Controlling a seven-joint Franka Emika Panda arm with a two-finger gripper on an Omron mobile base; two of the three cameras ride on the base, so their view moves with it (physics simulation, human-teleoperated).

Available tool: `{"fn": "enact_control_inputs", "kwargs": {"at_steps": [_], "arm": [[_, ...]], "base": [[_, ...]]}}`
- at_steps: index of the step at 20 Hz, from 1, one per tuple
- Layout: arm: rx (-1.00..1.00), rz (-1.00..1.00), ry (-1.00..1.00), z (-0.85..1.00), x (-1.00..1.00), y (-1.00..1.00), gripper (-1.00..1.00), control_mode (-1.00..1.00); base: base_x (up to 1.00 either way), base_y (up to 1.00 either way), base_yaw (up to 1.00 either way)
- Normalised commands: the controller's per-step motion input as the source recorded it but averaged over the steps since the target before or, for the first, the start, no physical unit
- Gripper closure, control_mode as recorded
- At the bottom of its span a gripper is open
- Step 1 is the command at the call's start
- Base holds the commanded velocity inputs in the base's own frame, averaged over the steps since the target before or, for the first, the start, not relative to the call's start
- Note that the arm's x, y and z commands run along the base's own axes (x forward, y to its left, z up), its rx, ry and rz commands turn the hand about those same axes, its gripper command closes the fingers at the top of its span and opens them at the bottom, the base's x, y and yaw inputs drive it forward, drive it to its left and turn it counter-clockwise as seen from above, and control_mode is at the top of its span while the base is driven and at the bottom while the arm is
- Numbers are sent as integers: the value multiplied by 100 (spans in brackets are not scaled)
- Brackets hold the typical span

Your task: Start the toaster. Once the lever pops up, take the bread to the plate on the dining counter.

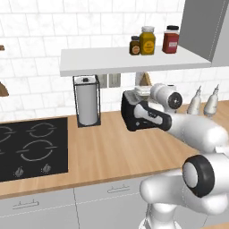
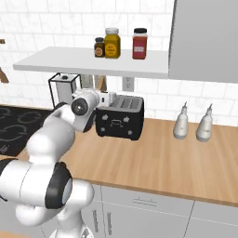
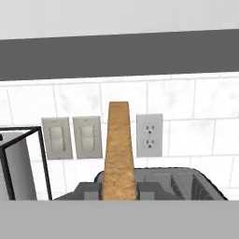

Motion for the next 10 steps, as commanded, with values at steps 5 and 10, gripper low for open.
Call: {"fn": "enact_control_inputs", "kwargs": {"at_steps": [5,10], "arm": [[0,0,19,34,-74,0,100,-100],[0,0,30,9,-73,0,100,-100]], "base": [[0,0,0],[0,0,0]]}}
